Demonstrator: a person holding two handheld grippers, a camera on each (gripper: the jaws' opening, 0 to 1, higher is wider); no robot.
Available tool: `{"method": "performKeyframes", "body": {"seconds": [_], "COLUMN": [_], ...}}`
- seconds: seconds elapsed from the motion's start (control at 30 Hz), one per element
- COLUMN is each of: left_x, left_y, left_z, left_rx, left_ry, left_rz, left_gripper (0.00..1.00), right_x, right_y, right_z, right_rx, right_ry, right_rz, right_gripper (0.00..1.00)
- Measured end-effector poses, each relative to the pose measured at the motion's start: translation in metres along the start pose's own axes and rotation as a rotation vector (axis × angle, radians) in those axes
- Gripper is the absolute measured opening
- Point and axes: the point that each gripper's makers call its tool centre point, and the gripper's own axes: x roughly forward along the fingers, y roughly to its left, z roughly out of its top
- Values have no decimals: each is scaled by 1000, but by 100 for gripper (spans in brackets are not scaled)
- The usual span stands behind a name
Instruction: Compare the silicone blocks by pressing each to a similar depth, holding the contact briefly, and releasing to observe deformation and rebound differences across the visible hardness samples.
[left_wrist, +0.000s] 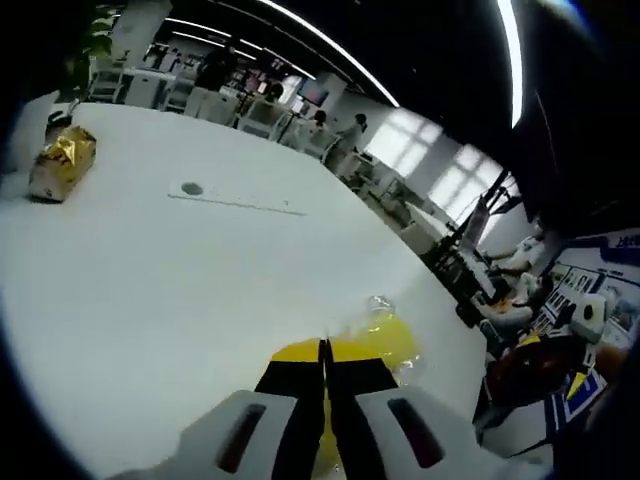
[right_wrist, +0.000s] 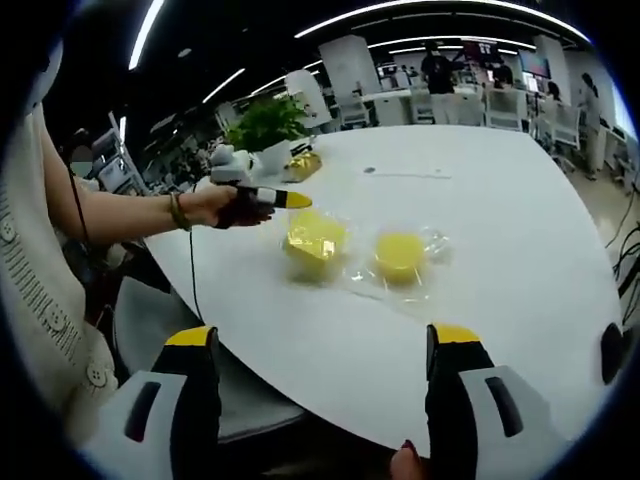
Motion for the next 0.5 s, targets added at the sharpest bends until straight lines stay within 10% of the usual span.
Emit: {"method": "performKeyframes", "body": {"seconds": [0.5], "left_x": [-21], "left_y": [-69], "left_z": [-1], "left_rx": [165], "left_ry": [23], "left_rz": [-41], "left_gripper": [0], "right_x": [-22], "right_y": [29], "right_z": [19], "right_rx": [-55], "right_ry": [-140], "right_rz": [52], "right_gripper": [78]}}
